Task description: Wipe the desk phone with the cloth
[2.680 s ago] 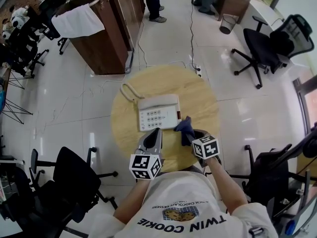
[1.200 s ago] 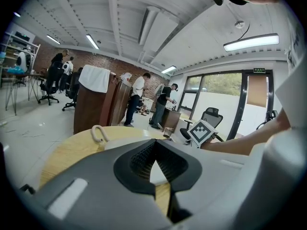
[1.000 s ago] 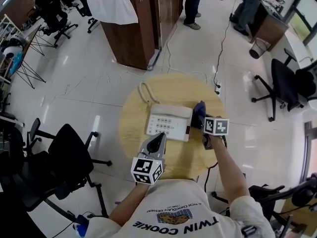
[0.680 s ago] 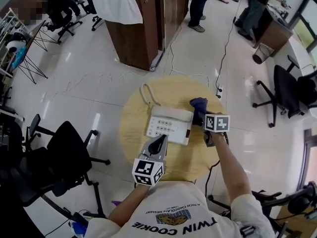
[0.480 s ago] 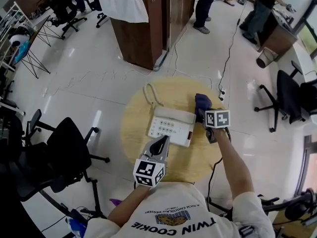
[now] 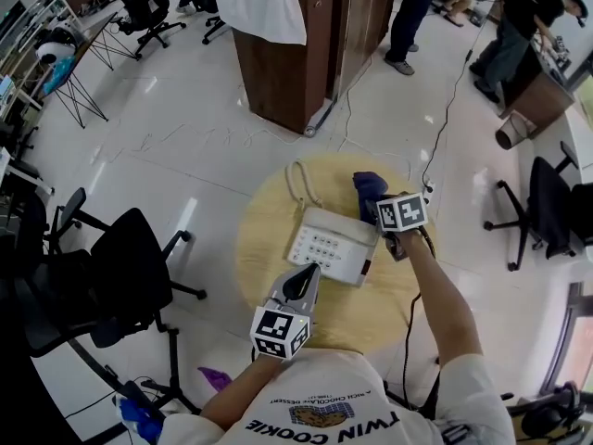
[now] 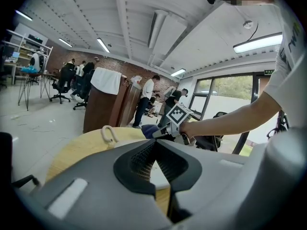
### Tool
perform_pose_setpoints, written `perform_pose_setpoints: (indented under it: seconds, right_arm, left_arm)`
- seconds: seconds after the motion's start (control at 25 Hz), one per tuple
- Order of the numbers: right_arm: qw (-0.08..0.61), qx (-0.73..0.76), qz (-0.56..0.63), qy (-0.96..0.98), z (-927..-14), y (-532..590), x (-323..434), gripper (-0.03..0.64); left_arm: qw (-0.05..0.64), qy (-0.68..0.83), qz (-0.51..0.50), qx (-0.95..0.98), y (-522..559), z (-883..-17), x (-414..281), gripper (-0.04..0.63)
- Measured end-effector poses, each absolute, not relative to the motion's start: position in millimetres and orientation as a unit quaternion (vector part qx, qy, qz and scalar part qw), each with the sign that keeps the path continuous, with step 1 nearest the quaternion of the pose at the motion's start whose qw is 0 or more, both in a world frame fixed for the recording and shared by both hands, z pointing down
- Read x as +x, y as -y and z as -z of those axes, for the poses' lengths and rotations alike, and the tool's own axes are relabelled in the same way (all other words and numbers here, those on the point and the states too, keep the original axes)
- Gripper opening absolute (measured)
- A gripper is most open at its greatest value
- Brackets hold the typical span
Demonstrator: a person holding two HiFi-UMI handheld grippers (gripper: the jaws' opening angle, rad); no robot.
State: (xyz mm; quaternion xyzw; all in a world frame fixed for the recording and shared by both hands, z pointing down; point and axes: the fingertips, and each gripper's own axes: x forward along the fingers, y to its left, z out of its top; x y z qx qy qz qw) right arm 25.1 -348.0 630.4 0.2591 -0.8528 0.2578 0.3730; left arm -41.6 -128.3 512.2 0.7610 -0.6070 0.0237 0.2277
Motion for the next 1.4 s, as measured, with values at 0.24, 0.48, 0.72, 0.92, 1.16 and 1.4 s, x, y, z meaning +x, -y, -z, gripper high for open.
perform_pose_setpoints:
  seconds: [0.24,0.48,0.72,0.92,1.16,1.4]
  right_arm:
    - [0.399,0.213,-0.252,0.855,-636,348,-12,0.064]
    - [0.419,0.171,-0.232,0.861,-634,346,-58,0.064]
    - [0.421,0.136,-0.216,0.871,-626,336,-104,0.064]
    - [0.427,0.140,-0.209,0.869,-632,329,-109,0.064]
    - [0.400,0.181,-0.199,0.876,-613,335,-92,0.064]
    - [0.347,0.238,-0.195,0.886,-573,330,-55,0.064]
  left_arm:
    - [0.234,0.614,-0.012,0.754,125,-506,-48,-0.008]
    - [0.238,0.622,-0.015,0.746,118,-510,-56,-0.008]
    - [0.239,0.636,-0.012,0.734,114,-509,-69,-0.008]
    - [0.236,0.641,-0.008,0.730,110,-508,-76,-0.008]
    - [0.232,0.627,-0.002,0.743,110,-504,-74,-0.008]
    - [0.223,0.601,-0.001,0.767,106,-497,-66,-0.008]
